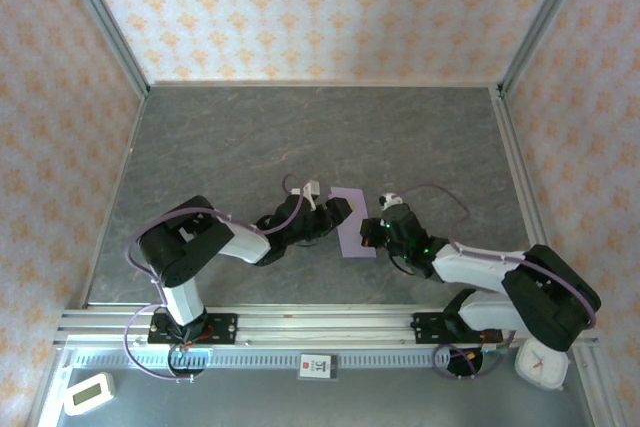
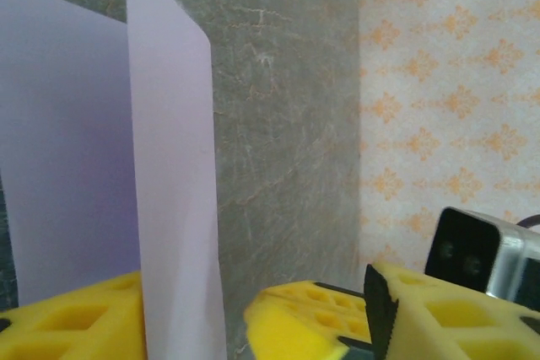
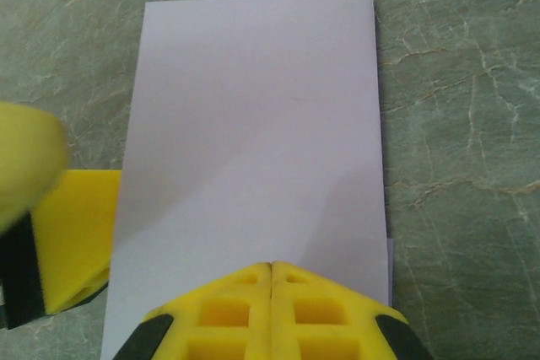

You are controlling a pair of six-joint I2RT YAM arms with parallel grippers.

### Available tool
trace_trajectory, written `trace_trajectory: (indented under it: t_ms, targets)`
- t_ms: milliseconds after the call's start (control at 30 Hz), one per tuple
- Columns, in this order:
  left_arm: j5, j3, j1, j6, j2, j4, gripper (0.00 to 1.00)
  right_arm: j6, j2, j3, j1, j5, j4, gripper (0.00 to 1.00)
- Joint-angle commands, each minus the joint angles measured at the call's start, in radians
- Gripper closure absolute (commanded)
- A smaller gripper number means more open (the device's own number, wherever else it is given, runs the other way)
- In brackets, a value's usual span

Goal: Fold a paper plane with a square sheet of paper (pick it up from the middle)

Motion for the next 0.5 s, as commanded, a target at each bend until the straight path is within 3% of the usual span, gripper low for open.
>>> trace_trajectory:
  t_ms: [0,200,333,467]
  targets:
    - [0.017,0.003,0.011,0.020,0.021,0.045,0.46,-0.008,-0.041,-0.013,-0.008,0.010,-0.013,0.99]
    - [0.018,0.000,0.020,0.029,0.018,0.028,0.63,-0.026,-0.135,0.005,-0.008,0.006,-0.099,0.94]
    - [0.021,-0.005,0.023,0.032,0.016,0.021,0.72,-0.054,-0.159,0.027,-0.002,-0.031,-0.156,0.85]
    - [0.031,-0.003,0.029,0.038,0.020,0.016,0.76,-0.085,-0.154,0.067,0.065,-0.002,-0.231,0.71]
